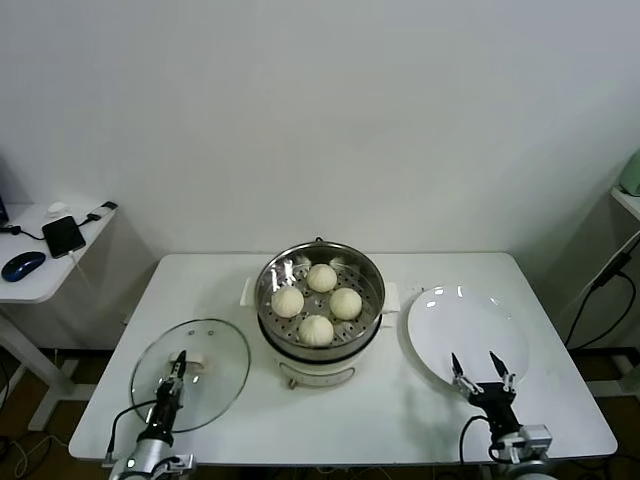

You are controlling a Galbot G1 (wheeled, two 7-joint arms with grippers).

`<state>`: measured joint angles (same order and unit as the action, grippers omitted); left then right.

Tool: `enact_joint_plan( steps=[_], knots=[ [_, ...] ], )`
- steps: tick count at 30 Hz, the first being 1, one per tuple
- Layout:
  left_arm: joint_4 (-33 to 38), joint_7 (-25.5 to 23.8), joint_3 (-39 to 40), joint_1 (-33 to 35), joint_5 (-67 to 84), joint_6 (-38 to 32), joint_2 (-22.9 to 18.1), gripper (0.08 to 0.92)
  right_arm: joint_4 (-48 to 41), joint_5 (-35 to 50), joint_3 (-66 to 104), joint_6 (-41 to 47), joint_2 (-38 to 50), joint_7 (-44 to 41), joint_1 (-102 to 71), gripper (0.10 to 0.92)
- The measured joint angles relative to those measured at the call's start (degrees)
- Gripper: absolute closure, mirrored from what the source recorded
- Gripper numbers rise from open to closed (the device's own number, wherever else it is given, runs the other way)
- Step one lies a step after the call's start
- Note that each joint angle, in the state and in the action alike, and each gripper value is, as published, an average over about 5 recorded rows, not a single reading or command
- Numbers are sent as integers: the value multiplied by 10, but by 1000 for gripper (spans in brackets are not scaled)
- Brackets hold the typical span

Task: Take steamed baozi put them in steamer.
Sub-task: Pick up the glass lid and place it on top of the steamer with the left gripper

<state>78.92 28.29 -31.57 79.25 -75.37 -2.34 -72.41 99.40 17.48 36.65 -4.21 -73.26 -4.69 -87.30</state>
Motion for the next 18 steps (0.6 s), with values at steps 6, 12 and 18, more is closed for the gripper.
enact_joint_plan(
  steps=[6, 12, 18],
  knots=[
    [66, -42, -4, 18, 30, 22, 3, 867, 5, -1, 4, 0, 3, -3, -3, 203],
    [163, -111, -15, 43, 73, 71, 20, 867, 11, -5, 10, 4, 9, -2, -8, 203],
    [268, -183, -21, 49, 107, 143, 43, 867, 17, -17, 14, 15, 9, 9, -8, 203]
  ],
)
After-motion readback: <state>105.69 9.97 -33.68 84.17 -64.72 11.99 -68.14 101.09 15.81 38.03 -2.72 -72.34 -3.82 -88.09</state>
